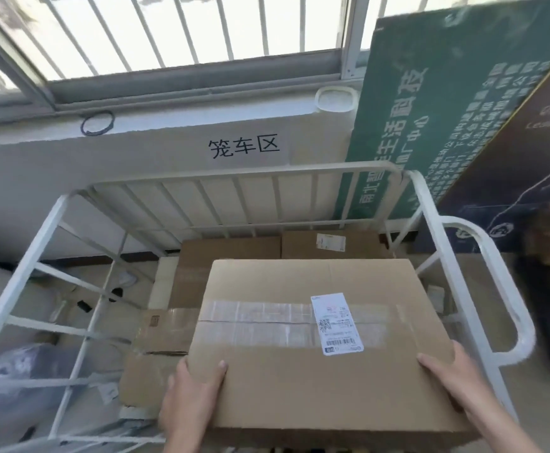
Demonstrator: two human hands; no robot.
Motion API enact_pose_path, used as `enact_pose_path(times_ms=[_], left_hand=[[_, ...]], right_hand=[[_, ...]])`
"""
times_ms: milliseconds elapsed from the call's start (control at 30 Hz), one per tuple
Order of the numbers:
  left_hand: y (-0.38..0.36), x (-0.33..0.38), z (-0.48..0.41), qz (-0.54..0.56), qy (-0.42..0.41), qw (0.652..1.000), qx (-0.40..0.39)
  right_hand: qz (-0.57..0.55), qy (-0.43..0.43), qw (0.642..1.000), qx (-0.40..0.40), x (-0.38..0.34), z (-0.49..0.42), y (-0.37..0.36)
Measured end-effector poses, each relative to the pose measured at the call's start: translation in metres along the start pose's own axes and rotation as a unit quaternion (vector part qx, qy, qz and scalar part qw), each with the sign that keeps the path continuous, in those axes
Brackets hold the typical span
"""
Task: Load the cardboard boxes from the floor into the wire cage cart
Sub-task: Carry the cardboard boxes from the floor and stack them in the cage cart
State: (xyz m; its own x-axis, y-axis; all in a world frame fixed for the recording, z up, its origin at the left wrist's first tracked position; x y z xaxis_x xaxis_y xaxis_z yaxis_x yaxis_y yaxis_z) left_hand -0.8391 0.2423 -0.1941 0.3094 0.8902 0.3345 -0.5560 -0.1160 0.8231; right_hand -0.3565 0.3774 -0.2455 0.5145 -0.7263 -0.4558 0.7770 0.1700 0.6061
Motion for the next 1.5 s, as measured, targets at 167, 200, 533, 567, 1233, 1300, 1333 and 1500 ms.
enact_pose_path(times_ms=[167, 200, 533, 567, 1233, 1300, 1333, 1500], left_hand=[[-0.118, 0.017, -0.076, 0.042, -0.016, 0.996, -0.076], [-0.144, 0.014, -0.085, 0.05, -0.013, 0.994, -0.096], [-0.256, -0.051, -0.088, -0.025, 0.006, 0.992, -0.121], [-0.257, -0.056, -0.084, -0.043, 0.011, 0.99, -0.137], [-0.166, 0.084, 0.12, -0.085, -0.323, 0.879, -0.34], [-0.173, 0.102, 0.189, -0.098, -0.383, 0.845, -0.36], [-0.179, 0.11, 0.228, -0.111, -0.411, 0.825, -0.371], [-0.218, 0.116, 0.437, -0.146, -0.553, 0.691, -0.442]], right_hand=[[-0.025, -0.036, 0.998, 0.055, 0.033, -0.074, -0.049], [-0.02, -0.04, 0.997, 0.067, 0.044, -0.086, -0.057], [0.07, -0.087, 0.97, 0.214, 0.122, -0.107, -0.108], [0.07, -0.09, 0.971, 0.211, 0.125, -0.105, -0.108], [0.006, 0.099, 0.994, 0.033, 0.082, 0.131, -0.076], [-0.031, 0.071, 0.994, 0.078, 0.114, 0.15, -0.033], [-0.05, 0.057, 0.992, 0.103, 0.134, 0.161, -0.009], [-0.096, -0.012, 0.964, 0.249, 0.264, 0.227, 0.105]])
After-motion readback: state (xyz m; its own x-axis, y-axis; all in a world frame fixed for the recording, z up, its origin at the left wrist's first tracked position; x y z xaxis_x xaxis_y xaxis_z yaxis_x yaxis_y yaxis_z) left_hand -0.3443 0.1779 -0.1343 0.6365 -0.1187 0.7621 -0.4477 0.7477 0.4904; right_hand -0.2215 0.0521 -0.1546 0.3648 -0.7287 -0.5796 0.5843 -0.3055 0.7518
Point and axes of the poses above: each hand's wrist, its own z-axis away from the middle knuckle, its own y-axis out of the back of the hand, x = y × z, the point moved 6 cm from there along -z, towards the middle knuckle, and after that the axes turned 4 degrees about x, right-handed, at the moved point
